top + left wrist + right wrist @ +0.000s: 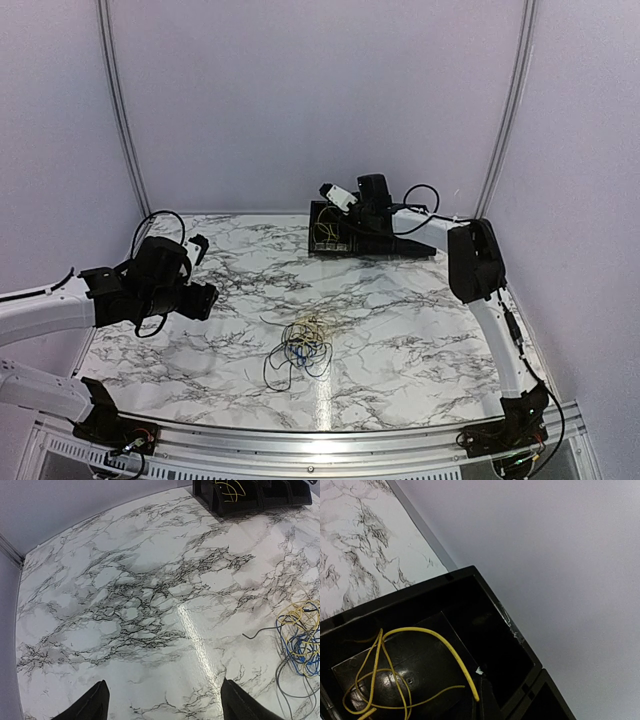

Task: Untangle the cables

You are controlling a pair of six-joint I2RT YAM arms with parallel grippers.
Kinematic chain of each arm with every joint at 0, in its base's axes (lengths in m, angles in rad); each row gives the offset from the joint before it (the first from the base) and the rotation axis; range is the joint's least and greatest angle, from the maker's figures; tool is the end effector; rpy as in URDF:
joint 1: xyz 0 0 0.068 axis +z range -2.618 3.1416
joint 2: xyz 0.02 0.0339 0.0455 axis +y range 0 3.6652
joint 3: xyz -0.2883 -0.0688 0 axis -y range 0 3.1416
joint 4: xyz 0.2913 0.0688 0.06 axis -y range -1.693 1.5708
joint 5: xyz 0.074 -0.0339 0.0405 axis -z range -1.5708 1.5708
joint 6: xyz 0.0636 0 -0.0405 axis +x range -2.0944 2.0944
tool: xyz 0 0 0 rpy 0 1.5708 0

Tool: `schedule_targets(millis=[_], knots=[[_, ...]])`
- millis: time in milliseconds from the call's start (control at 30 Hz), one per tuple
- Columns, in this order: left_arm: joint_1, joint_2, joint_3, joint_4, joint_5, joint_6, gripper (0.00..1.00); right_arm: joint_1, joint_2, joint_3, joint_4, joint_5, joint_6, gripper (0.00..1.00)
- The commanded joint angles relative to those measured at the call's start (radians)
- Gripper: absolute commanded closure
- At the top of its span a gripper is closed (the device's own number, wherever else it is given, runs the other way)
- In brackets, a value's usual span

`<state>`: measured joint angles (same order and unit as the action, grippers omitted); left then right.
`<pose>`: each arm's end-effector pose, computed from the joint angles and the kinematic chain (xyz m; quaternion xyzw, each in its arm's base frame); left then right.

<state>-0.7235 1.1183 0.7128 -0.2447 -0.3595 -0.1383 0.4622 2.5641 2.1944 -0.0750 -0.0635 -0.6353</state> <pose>0.2334 -0.1763 0.2322 0.1782 0.8669 -0.0370 0.4640 0.6059 0.3064 0.1624 -0.4553 0.7123 -0.0194 0.5338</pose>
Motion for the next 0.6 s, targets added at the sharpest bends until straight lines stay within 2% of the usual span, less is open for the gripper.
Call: schedule_targets(millis=[0, 67, 200, 333, 467, 533, 567], knots=[[0.002, 0.012, 0.004, 0.008, 0.009, -0.005, 0.20, 0.007, 0.027, 0.021, 0.059, 0.092, 0.003, 1.00], [0.002, 0.012, 0.005, 0.008, 0.011, -0.005, 0.20, 0.007, 0.033, 0.024, 0.065, 0.103, -0.001, 0.97], [0.003, 0.014, 0.006, 0.008, 0.015, -0.005, 0.20, 0.008, 0.020, 0.034, 0.050, 0.097, 0.006, 0.75], [0.002, 0.016, 0.010, 0.008, 0.026, -0.004, 0.20, 0.010, -0.034, 0.004, 0.019, 0.081, -0.019, 0.69], [0.003, 0.006, 0.011, 0.008, 0.040, -0.004, 0.20, 0.005, -0.145, -0.112, -0.027, 0.074, -0.061, 0.59], [0.002, -0.002, 0.012, 0.008, 0.049, -0.004, 0.20, 0.000, -0.210, -0.179, -0.050, 0.059, -0.069, 0.43], [0.002, -0.005, 0.011, 0.008, 0.054, -0.004, 0.20, -0.003, -0.239, -0.207, -0.066, 0.039, -0.080, 0.39]])
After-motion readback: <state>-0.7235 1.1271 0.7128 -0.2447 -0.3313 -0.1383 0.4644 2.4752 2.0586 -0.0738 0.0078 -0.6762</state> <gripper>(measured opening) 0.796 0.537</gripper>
